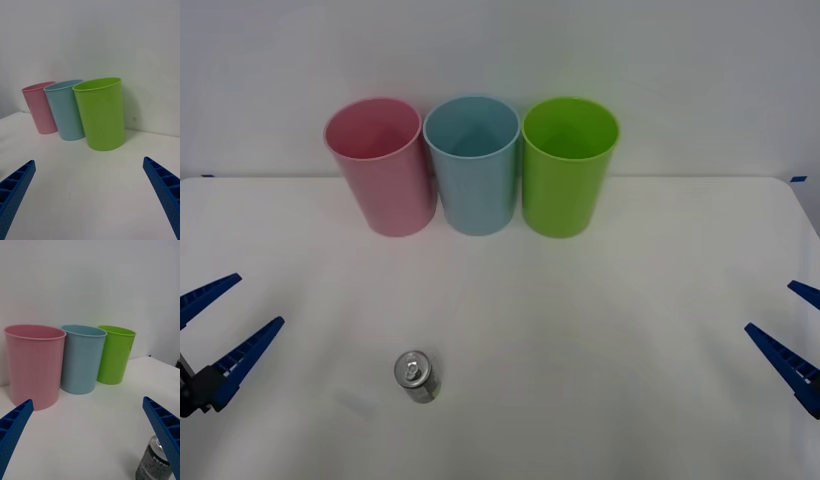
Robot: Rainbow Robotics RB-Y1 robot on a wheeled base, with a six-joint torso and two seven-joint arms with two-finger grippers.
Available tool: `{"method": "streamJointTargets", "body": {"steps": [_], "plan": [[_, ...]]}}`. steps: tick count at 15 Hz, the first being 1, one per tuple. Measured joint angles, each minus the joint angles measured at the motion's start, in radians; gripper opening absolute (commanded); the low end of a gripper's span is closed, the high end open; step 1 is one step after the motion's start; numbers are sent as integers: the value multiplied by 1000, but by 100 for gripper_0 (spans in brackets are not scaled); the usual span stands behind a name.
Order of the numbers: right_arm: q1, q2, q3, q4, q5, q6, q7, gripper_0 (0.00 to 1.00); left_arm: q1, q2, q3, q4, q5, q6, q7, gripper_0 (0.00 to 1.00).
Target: Grasp the object on the table and drop it into the matching bin: aluminum can to the light blue bin, PET bottle to the pink bin.
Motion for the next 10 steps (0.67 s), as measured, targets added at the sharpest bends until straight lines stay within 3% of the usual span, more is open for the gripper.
{"method": "streamJointTargets", "body": {"steps": [10], "plan": [[0, 0, 0, 0, 0, 0, 0, 100, 127, 118, -23, 15, 77, -52, -18, 100]]}}
